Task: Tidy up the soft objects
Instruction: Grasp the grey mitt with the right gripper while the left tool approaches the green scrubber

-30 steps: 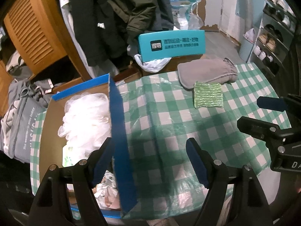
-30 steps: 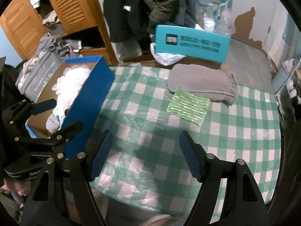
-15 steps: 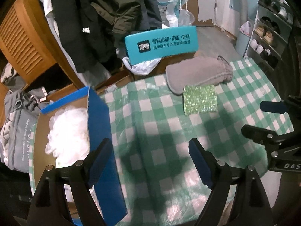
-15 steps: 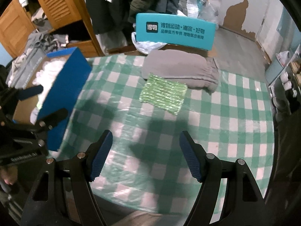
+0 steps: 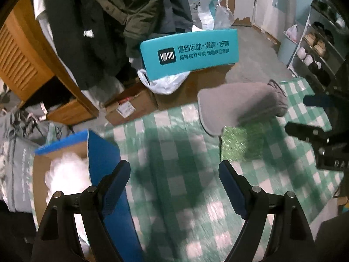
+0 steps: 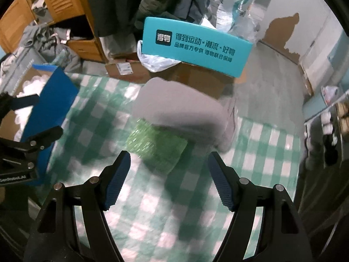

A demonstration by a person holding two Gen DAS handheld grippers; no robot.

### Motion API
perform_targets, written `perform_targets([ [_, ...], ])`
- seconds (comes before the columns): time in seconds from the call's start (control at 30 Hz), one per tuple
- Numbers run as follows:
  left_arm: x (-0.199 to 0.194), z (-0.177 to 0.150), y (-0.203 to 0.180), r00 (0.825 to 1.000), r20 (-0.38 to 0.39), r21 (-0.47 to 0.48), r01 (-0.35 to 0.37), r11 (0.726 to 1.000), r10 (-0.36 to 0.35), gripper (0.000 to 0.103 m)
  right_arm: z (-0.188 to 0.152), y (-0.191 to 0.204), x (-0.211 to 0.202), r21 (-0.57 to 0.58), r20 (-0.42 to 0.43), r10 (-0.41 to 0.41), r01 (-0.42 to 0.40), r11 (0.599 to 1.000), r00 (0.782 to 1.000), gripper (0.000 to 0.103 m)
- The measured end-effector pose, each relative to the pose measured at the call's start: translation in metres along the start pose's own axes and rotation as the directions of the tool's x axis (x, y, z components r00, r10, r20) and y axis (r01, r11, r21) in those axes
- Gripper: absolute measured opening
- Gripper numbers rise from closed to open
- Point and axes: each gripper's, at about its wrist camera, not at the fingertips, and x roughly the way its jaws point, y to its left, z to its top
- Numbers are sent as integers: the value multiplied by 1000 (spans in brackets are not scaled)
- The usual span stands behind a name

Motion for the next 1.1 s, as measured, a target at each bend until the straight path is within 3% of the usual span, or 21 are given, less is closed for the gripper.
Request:
perform_targets([
  [0.33,64,30,2,997,-70,-60,37,998,-41,85,42,-28,55,-81,-14,-59,57,995,998,74],
  [0.63,93,47,-1,993,-90,-84,62,995,-70,85,57,-46,89,-20,-2,-33,33,999,999,74],
  [1.1,98,33,-15,986,-133,-85,92,992,-103,85,16,-40,121,61,-160,-24,34,998,987,74],
])
